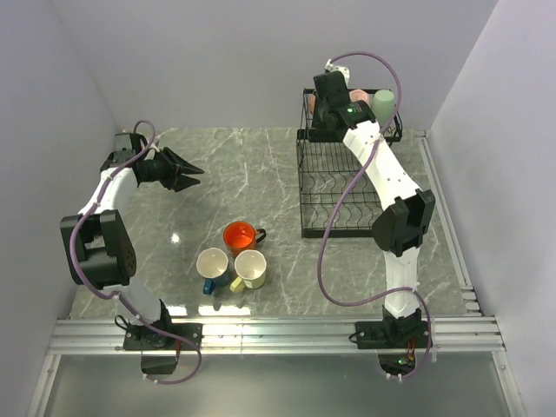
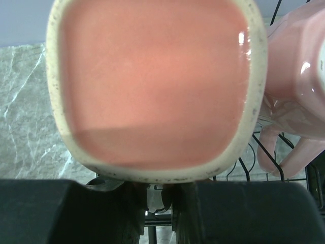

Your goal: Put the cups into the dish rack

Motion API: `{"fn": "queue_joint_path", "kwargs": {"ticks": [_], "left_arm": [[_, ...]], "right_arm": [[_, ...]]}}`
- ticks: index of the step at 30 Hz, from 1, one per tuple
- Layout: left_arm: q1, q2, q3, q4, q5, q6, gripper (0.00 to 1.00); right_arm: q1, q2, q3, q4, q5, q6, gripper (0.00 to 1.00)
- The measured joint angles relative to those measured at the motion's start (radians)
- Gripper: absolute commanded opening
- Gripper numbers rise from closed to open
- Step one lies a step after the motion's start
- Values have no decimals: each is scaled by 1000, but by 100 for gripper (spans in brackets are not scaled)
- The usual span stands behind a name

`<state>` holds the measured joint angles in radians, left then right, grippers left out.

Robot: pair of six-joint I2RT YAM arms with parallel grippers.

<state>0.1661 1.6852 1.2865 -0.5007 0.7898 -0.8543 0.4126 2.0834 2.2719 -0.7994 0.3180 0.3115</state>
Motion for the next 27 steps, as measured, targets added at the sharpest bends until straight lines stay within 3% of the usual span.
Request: {"fn": "queue_joint_path", "kwargs": {"ticks": [4,8,11,27], "left_arm": [[7,1,0,-4,-2,4,43],[10,7,0,-6,-1,4,43],[10,22,0,-6,-1,4,42],[10,34,-6,-5,-2,4,41]], "right_arm": [[0,0,-5,5,8,-6,6],[0,0,-8,8,14,-10,39],[3,0,-8,1,27,-16,48],[14,-10,-40,-26,52,1,51]]}}
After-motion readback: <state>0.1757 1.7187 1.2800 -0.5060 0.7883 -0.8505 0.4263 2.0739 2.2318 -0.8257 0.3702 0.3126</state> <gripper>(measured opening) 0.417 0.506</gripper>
